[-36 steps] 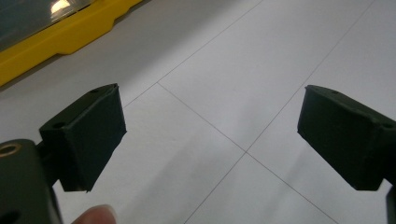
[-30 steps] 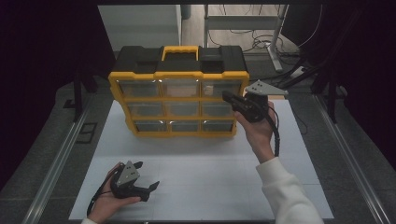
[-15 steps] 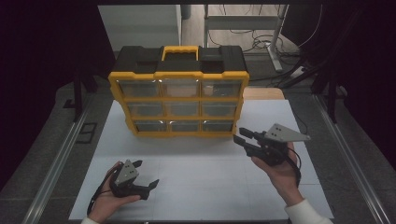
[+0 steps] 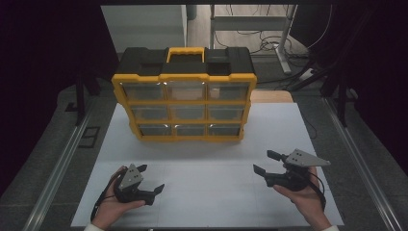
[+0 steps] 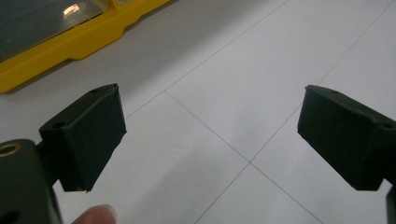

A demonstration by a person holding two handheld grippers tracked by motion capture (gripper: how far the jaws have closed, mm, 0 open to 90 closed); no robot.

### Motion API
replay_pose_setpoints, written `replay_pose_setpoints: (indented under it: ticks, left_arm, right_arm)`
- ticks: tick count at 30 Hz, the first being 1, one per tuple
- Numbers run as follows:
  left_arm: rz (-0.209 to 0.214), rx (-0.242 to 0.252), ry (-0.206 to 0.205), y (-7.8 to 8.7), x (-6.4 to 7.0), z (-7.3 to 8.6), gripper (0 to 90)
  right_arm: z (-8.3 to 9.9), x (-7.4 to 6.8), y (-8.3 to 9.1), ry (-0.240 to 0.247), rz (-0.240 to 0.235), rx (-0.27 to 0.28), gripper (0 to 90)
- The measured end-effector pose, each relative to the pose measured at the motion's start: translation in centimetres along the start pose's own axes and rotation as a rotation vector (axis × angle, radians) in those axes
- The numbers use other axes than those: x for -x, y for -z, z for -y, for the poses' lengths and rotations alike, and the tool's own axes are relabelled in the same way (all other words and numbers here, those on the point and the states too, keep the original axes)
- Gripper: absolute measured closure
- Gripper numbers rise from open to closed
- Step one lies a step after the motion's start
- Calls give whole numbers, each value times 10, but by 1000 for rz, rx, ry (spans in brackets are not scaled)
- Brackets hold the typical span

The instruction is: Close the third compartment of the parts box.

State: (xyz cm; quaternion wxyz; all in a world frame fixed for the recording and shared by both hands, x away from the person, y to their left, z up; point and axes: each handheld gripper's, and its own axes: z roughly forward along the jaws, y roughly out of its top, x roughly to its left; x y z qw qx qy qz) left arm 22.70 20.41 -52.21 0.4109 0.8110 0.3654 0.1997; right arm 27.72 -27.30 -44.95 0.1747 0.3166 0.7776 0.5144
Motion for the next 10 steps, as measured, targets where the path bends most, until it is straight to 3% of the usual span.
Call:
replay_pose_setpoints:
  ticks: [5,10]
  left_arm:
    - [1,2,2,0,0,0,82]
    - [0,2,2,0,0,-1,82]
  right_arm:
    - [14,5,-5,-16,9,-41,233]
    - [15,6,-6,-19,9,-42,232]
